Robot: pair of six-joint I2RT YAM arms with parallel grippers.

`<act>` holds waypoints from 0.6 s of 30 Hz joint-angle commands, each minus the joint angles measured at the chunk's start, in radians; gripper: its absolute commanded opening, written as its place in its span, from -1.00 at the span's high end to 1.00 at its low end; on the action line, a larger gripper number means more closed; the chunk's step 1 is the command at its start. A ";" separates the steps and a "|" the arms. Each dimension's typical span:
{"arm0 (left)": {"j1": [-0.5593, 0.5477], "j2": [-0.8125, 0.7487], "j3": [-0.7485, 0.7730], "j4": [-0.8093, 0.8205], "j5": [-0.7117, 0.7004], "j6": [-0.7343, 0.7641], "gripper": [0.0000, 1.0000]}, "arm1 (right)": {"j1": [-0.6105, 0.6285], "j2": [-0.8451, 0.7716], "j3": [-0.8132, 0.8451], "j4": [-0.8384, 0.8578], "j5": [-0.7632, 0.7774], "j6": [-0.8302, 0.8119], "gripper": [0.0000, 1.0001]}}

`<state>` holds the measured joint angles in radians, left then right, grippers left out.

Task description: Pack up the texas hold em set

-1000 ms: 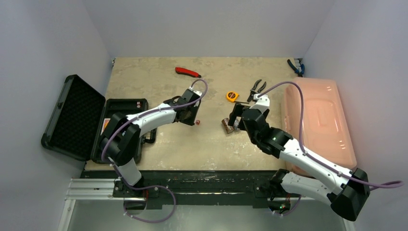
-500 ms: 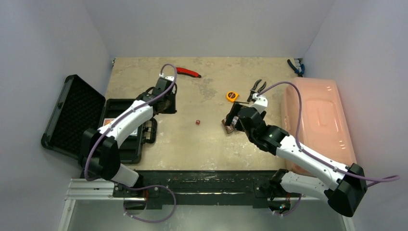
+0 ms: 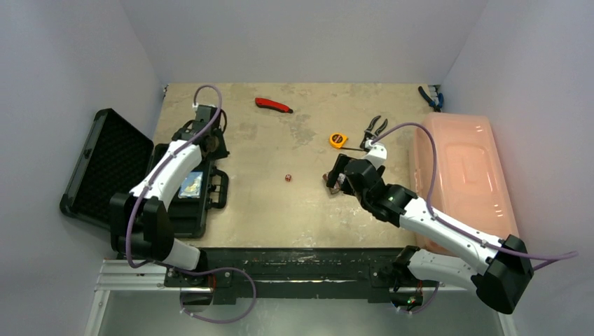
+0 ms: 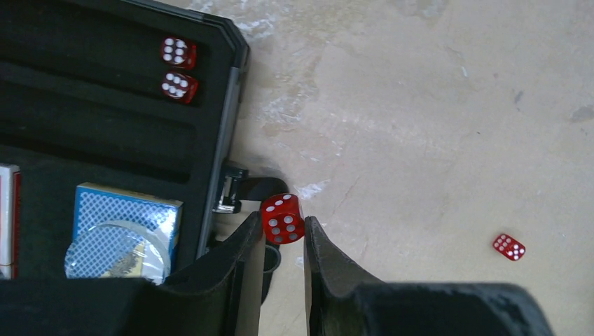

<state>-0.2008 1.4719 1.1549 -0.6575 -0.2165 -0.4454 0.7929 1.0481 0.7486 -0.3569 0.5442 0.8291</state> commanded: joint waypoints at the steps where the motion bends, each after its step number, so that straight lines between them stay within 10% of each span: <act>1: 0.077 0.015 0.045 -0.007 -0.011 -0.006 1.00 | 0.002 0.008 -0.016 0.038 0.011 -0.020 -0.98; 18: 0.265 0.155 0.114 -0.034 0.039 -0.034 1.00 | 0.002 0.043 -0.010 0.059 0.033 -0.076 -0.98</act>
<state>0.0322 1.6024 1.2217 -0.6819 -0.1978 -0.4610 0.7929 1.0950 0.7322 -0.3244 0.5407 0.7765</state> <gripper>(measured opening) 0.218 0.987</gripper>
